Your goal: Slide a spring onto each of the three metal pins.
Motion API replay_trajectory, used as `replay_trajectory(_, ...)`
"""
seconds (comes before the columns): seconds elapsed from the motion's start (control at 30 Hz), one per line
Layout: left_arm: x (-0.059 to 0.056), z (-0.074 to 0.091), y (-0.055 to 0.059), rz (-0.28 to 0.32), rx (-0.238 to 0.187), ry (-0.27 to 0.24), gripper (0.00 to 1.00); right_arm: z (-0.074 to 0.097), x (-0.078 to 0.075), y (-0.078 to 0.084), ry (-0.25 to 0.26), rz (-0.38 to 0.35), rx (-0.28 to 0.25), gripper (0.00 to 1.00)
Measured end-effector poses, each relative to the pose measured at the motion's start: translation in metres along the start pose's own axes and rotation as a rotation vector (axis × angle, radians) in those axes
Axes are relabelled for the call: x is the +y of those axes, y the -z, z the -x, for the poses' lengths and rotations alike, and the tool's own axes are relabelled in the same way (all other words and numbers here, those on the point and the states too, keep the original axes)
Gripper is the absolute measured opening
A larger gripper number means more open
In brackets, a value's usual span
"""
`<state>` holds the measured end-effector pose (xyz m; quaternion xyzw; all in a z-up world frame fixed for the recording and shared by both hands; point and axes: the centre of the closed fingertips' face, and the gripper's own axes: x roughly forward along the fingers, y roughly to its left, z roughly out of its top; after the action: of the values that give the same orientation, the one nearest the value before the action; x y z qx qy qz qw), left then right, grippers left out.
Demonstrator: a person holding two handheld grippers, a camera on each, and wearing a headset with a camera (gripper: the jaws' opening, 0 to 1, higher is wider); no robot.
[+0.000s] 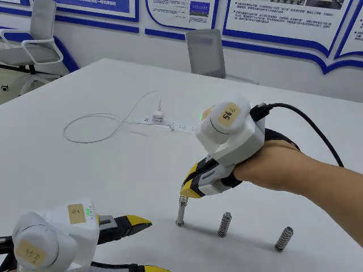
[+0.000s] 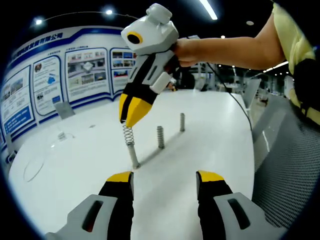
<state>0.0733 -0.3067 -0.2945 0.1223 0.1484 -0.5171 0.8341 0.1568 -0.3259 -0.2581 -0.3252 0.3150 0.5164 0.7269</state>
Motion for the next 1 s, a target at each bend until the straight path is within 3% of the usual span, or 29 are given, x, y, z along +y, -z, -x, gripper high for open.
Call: replay_trajectory(1.0,-0.001,-0.002,0.004,0.006,0.014,0.007,0.5,-0.031,0.011,0.028,-0.034,-0.061,0.042,0.11)
